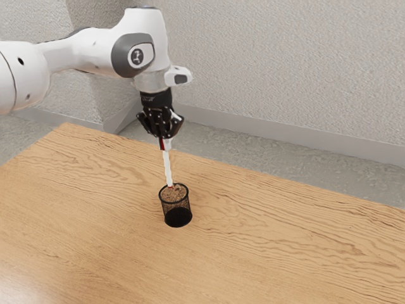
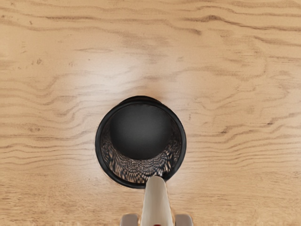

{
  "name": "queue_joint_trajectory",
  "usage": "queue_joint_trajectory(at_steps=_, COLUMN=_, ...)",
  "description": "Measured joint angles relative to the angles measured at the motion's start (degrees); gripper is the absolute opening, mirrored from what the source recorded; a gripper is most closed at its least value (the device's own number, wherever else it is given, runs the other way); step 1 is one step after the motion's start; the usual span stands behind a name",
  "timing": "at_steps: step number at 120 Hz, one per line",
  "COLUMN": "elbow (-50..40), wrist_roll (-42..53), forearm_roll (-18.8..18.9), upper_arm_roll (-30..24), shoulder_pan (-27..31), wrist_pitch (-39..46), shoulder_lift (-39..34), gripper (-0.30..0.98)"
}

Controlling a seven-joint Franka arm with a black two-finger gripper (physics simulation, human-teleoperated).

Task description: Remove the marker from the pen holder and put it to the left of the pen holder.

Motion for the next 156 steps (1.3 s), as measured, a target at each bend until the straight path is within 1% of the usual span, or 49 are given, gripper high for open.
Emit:
queue_joint_trajectory(at_steps=5, elbow=0.3, wrist_roll=-0.1, forearm_roll=0.5, upper_arm_roll=0.0, shoulder_pan=1.3, wrist_pitch=-1.7, shoulder_lift=-0.2, gripper=-0.07)
queue_joint_trajectory(at_steps=9, elbow=2.6, wrist_roll=-0.2, forearm_roll=1.4, upper_arm_roll=0.2, shoulder_pan=2.2, wrist_pitch=-3.7, shoulder_lift=1.6, gripper=-0.07)
queue_joint_trajectory(at_steps=13, elbow=7.9, wrist_roll=-0.3, forearm_roll=2.2, upper_arm_roll=1.8, shoulder_pan=2.8, wrist_pitch=-6.6, shoulder_lift=6.1, gripper=-0.07)
queue_joint_trajectory(at_steps=22, elbow=25.6, wrist_roll=-0.6, forearm_roll=2.6, upper_arm_roll=7.7, shoulder_pan=3.7, wrist_pitch=-16.0, shoulder_lift=21.0, gripper=-0.07)
queue_joint_trajectory(at_steps=28, elbow=31.1, wrist_roll=-0.7, forearm_roll=1.6, upper_arm_roll=11.0, shoulder_pan=4.7, wrist_pitch=-21.6, shoulder_lift=25.8, gripper=-0.07)
queue_joint_trajectory(at_steps=33, elbow=31.7, wrist_roll=-0.8, forearm_roll=1.0, upper_arm_roll=12.3, shoulder_pan=5.5, wrist_pitch=-25.4, shoulder_lift=27.3, gripper=-0.07)
queue_joint_trajectory(at_steps=43, elbow=29.6, wrist_roll=-1.0, forearm_roll=-0.3, upper_arm_roll=13.2, shoulder_pan=6.9, wrist_pitch=-30.8, shoulder_lift=28.7, gripper=-0.07)
queue_joint_trajectory(at_steps=59, elbow=28.0, wrist_roll=-1.3, forearm_roll=-3.3, upper_arm_roll=13.5, shoulder_pan=8.0, wrist_pitch=-34.0, shoulder_lift=32.1, gripper=-0.06)
queue_joint_trajectory(at_steps=87, elbow=27.9, wrist_roll=-1.5, forearm_roll=-7.9, upper_arm_roll=13.4, shoulder_pan=8.6, wrist_pitch=-30.3, shoulder_lift=34.8, gripper=-0.03)
queue_joint_trajectory(at_steps=115, elbow=28.0, wrist_roll=-1.8, forearm_roll=-9.9, upper_arm_roll=13.1, shoulder_pan=8.6, wrist_pitch=-25.6, shoulder_lift=35.6, gripper=0.03)
queue_joint_trajectory(at_steps=125, elbow=27.9, wrist_roll=-1.5, forearm_roll=-10.9, upper_arm_roll=13.1, shoulder_pan=8.6, wrist_pitch=-22.1, shoulder_lift=36.0, gripper=0.05)
queue_joint_trajectory(at_steps=141, elbow=27.2, wrist_roll=0.4, forearm_roll=-13.0, upper_arm_roll=13.1, shoulder_pan=9.1, wrist_pitch=-13.5, shoulder_lift=37.6, gripper=0.06)
queue_joint_trajectory(at_steps=143, elbow=27.1, wrist_roll=0.7, forearm_roll=-13.2, upper_arm_roll=13.1, shoulder_pan=9.2, wrist_pitch=-12.6, shoulder_lift=37.6, gripper=0.08)
queue_joint_trajectory(at_steps=147, elbow=27.0, wrist_roll=1.3, forearm_roll=-13.5, upper_arm_roll=13.1, shoulder_pan=9.2, wrist_pitch=-11.2, shoulder_lift=36.8, gripper=0.16)
queue_joint_trajectory(at_steps=151, elbow=25.0, wrist_roll=1.9, forearm_roll=-13.6, upper_arm_roll=12.9, shoulder_pan=8.8, wrist_pitch=-10.1, shoulder_lift=33.8, gripper=0.23)
queue_joint_trajectory(at_steps=156, elbow=17.4, wrist_roll=2.7, forearm_roll=-13.6, upper_arm_roll=12.4, shoulder_pan=8.1, wrist_pitch=-8.9, shoulder_lift=25.2, gripper=0.31)
